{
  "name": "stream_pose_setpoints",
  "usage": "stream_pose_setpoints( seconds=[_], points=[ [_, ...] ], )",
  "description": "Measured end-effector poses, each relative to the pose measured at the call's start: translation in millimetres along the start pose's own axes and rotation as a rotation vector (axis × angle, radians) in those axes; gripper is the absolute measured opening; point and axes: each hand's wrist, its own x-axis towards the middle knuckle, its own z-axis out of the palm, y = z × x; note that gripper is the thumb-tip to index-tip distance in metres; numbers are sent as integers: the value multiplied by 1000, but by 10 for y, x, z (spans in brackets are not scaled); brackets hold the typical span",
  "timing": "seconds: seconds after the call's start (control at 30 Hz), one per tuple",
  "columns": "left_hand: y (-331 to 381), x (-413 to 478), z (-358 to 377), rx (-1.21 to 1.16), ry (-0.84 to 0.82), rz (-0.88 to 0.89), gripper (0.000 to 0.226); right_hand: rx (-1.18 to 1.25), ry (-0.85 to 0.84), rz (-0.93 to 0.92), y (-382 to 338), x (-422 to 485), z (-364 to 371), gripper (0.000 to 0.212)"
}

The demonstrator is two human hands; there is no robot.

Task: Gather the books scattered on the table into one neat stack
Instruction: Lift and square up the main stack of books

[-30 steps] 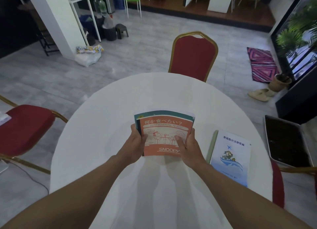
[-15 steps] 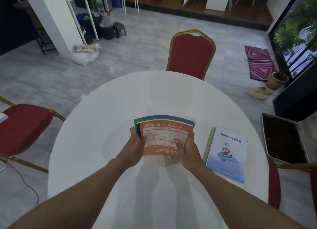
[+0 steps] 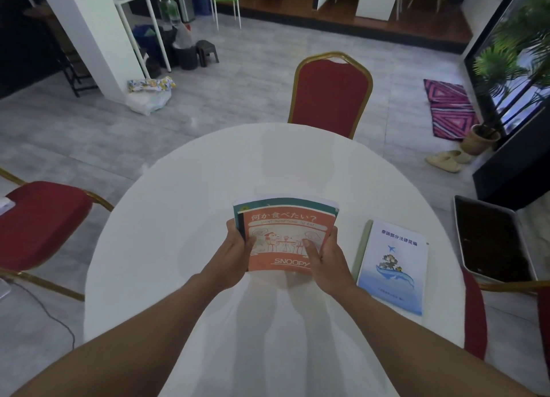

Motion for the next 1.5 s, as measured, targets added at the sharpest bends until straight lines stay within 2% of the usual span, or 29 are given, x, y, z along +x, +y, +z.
stream_pose_setpoints(
  seconds=[0.23,0.33,0.47,0.7,0.83,1.03,1.23,1.33,1.5],
  points=[
    [-45,7,37,-35,4,59,36,8,0,20,50,-1,30,35],
    [-36,-16,106,-142,22,83,30,-2,-16,40,105,-2,58,35],
    [-53,79,126,-150,73,66,24,-4,-9,83,112,66,79,33],
    [-217,660,39,181,196,-92,21,-78,19,187,28,557,95,40],
    [-238,1031,55,261,207,-184,29,-69,49,307,49,917,177,37],
    [-503,1589,44,330,191,-304,27,-139,74,456,253,1404,311,35],
    [-684,1842,114,406,159,-353,26,-243,188,522,561,1578,529,39],
    [-718,1864,139,504,193,-348,31,-424,223,533,610,1596,576,42],
    [-729,1833,127,500,144,-352,32,-317,220,473,656,1561,653,29]
  ],
)
